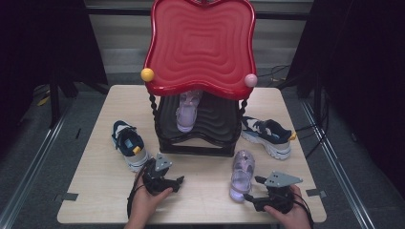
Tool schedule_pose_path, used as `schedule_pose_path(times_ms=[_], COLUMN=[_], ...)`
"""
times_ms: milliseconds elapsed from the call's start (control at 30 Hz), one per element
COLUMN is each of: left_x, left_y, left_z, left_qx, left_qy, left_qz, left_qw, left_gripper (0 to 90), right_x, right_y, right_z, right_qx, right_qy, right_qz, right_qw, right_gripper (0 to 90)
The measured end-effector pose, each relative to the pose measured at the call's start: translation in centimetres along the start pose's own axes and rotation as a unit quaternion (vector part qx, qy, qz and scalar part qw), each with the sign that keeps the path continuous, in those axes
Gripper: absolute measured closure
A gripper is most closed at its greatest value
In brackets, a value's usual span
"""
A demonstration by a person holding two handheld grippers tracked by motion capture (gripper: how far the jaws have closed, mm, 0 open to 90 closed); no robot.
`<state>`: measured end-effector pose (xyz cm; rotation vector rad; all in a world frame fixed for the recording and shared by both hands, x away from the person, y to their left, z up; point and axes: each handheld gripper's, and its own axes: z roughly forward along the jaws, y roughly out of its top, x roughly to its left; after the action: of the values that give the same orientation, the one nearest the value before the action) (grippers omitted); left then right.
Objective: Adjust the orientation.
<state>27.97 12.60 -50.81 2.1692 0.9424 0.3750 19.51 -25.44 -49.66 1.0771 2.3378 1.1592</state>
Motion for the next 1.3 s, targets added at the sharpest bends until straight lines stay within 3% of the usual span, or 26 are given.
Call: schedule_pose_path(times_ms=[467, 633, 700, 833, 933, 1067, 1167, 1300], left_x=[0.0, 0.0, 0.0, 0.0, 0.0, 0.0, 0.0, 0.0], left_y=[0.0, 0.0, 0.0, 0.0, 0.0, 0.0, 0.0, 0.0], left_z=[0.0, 0.0, 0.0, 0.0, 0.0, 0.0, 0.0, 0.0], left_qx=[0.0, 0.0, 0.0, 0.001, 0.003, 0.003, 0.003, 0.003], left_qy=[0.001, 0.001, 0.0, 0.0, 0.0, 0.0, 0.0, 0.0], left_qz=[0.001, 0.001, 0.001, 0.0, 0.002, 0.002, 0.002, 0.001], left_qw=[1.0, 1.0, 1.0, 1.0, 1.0, 1.0, 1.0, 1.0], left_gripper=[14.6, 14.6, 14.6, 14.5, 14.5, 14.5, 14.5, 14.5], right_x=[-2.0, -1.1, -0.6, 0.3, 1.1, 1.5, 1.3, 0.9], right_y=[-1.6, -1.9, -1.9, -1.5, -0.9, -0.5, -0.8, -1.0], right_z=[-2.1, -2.7, -2.9, -2.3, -0.5, 0.6, 0.9, 0.8], right_qx=[-0.003, -0.005, -0.008, -0.006, 0.003, 0.009, 0.023, 0.025], right_qy=[-0.038, -0.023, -0.008, -0.005, -0.003, -0.021, -0.021, -0.003], right_qz=[0.021, 0.012, 0.019, 0.01, 0.001, -0.006, 0.009, 0.023], right_qw=[0.9991, 0.9997, 0.9998, 0.9999, 1.0, 0.9997, 0.9995, 0.9994], right_gripper=[23.9, 20.9, 18.8, 16.7, 13.7, 13.7, 14.6, 19.5])
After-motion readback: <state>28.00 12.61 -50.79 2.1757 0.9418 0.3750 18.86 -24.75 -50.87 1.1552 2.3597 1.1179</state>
